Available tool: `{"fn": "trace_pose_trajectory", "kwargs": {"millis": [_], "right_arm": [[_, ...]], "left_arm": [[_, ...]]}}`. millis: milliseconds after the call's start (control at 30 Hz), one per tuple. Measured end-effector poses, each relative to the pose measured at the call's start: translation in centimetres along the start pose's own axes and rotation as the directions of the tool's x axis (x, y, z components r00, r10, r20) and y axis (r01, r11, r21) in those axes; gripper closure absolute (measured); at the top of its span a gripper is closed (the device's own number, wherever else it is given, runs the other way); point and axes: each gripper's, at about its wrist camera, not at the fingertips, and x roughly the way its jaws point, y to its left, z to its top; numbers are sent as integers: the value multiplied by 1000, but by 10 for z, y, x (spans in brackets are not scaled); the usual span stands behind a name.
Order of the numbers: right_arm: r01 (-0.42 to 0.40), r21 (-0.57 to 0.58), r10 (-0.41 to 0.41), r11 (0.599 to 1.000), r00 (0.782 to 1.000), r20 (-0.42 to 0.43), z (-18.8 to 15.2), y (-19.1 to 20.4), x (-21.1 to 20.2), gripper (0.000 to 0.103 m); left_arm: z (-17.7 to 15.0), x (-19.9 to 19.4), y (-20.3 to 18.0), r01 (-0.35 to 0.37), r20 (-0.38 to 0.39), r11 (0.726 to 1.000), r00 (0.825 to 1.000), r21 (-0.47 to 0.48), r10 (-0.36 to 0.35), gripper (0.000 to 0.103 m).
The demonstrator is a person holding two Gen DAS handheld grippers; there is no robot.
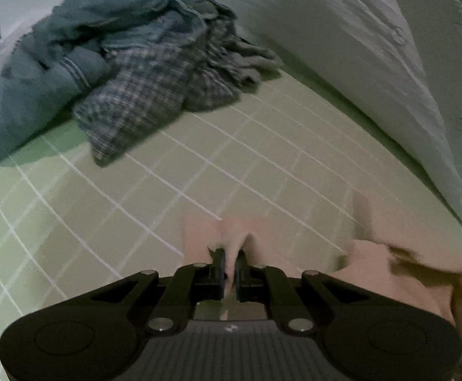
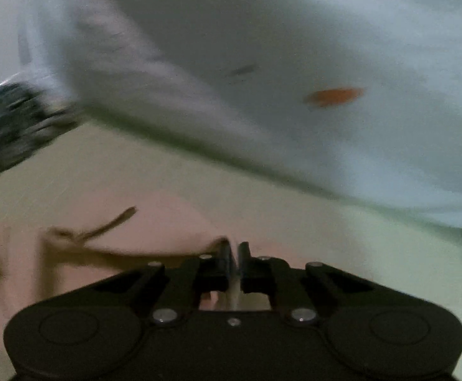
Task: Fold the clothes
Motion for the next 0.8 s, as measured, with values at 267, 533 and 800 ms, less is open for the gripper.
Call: {"fn": "trace_pose_trajectory", "kwargs": {"millis": [267,533,800], "right_arm": [[304,352,-322,885,947,-9,-16,-160,-36,98],[319,429,-289,845,948,-134,-71,-138,-39,56],[211,493,-171,844,977,-126,-80,-103,-50,22]], "left_arm": [[26,-5,26,-98,79,994,992,-45,102,96],[19,-14,0,-96,102,995,990,-28,99,78],[3,-33,-29,-8,85,1000,996,6,8,33]]}}
